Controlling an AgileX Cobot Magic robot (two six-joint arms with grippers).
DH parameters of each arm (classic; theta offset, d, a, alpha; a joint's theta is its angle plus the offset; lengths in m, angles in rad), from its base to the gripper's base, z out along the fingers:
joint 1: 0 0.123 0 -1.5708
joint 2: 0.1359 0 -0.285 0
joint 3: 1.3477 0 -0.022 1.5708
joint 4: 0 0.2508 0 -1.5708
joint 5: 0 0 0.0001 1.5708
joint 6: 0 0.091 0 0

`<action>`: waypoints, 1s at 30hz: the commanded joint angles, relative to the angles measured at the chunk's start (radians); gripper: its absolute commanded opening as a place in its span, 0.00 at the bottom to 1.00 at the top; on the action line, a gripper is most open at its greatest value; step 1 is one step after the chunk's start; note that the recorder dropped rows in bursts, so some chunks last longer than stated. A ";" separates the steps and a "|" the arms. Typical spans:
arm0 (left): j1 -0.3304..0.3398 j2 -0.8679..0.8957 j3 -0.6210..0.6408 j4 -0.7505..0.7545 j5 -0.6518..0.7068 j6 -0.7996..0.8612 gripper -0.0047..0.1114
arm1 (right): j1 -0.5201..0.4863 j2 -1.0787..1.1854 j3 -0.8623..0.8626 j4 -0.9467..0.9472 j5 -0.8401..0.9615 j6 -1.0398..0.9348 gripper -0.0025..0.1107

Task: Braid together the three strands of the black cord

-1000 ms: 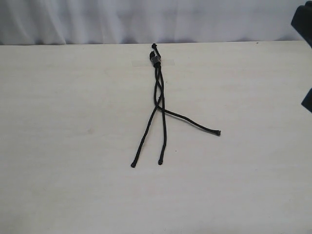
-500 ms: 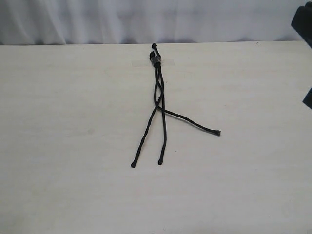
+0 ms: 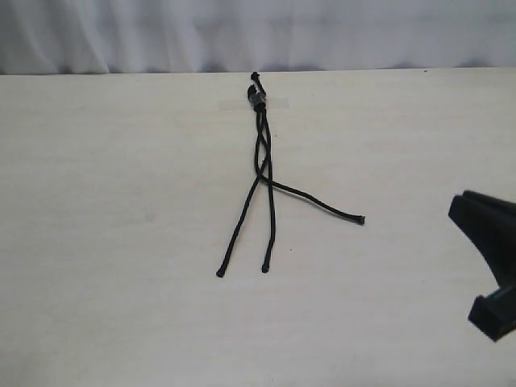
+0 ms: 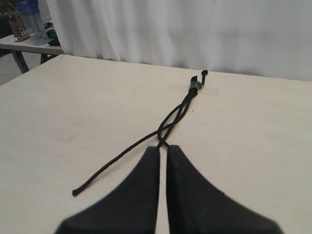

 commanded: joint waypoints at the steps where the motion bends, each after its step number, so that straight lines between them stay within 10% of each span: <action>1: 0.000 -0.002 0.004 0.001 -0.003 0.000 0.04 | 0.000 -0.097 0.104 0.015 -0.020 0.004 0.06; 7: 0.000 -0.002 0.004 0.001 -0.003 0.000 0.04 | -0.021 -0.205 0.181 0.013 -0.028 0.004 0.06; 18: 0.000 -0.002 0.004 0.001 -0.003 0.000 0.04 | -0.461 -0.459 0.181 0.063 0.037 0.004 0.06; 30: 0.000 -0.002 0.004 0.001 -0.004 0.000 0.04 | -0.474 -0.486 0.181 0.051 0.161 -0.009 0.06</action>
